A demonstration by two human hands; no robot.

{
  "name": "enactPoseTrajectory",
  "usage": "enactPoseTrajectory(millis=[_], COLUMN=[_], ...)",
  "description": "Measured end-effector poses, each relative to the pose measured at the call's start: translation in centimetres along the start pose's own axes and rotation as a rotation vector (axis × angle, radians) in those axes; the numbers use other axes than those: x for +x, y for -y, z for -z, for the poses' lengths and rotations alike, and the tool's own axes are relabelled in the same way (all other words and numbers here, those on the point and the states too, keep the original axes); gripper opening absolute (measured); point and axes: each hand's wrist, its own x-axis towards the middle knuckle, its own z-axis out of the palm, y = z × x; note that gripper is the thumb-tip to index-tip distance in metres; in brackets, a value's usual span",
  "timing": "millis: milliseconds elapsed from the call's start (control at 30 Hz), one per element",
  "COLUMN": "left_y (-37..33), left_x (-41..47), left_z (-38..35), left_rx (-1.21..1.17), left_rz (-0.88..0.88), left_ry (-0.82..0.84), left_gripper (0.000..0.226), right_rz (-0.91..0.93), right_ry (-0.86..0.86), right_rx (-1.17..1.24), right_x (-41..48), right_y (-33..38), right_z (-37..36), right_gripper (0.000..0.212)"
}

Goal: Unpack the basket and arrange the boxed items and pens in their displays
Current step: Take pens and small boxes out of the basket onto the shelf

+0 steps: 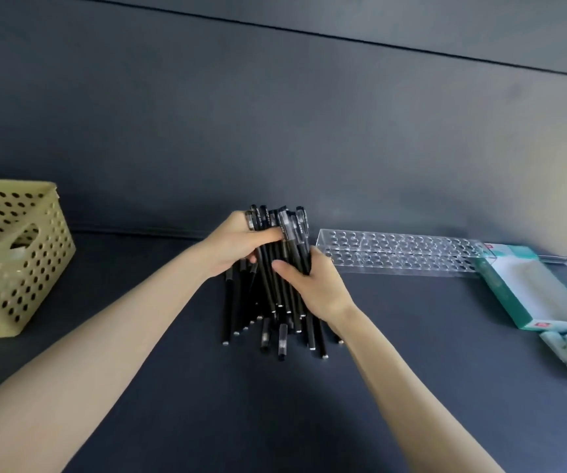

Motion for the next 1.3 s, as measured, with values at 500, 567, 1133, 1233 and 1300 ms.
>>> enactPoseTrajectory(millis=[500, 567, 1133, 1233, 1300], left_y=[2.6, 2.8, 5.7, 5.2, 4.6], left_x=[-0.1, -0.5, -7.7, -7.6, -7.8], left_z=[-1.3, -1.7, -3.4, -3.6, -3.5], left_rx=[0.483, 0.595, 0.758, 0.765, 0.762], left_rz=[0.096, 0.03, -0.134, -0.179, -0.214], left_ry=[-0.328, -0.371, -0.235, -0.32, -0.381], left_gripper=[0.075, 0.061, 0.044, 0.035, 0.03], right_rz=[-0.077, -0.032, 0.101, 0.105, 0.172], right_ry=[-0.274, -0.298, -0.142, -0.201, -0.273], right_rx=[-0.41, -0.367, -0.636, -0.587, -0.559], right_x=[0.4, 0.1, -2.3, -2.3, -2.4], right_y=[-2.4, -2.6, -3.6, -3.2, -2.7], right_z=[-1.3, -1.3, -1.4, -1.5, -1.0], right_gripper=[0.055, 0.055, 0.062, 0.058, 0.049])
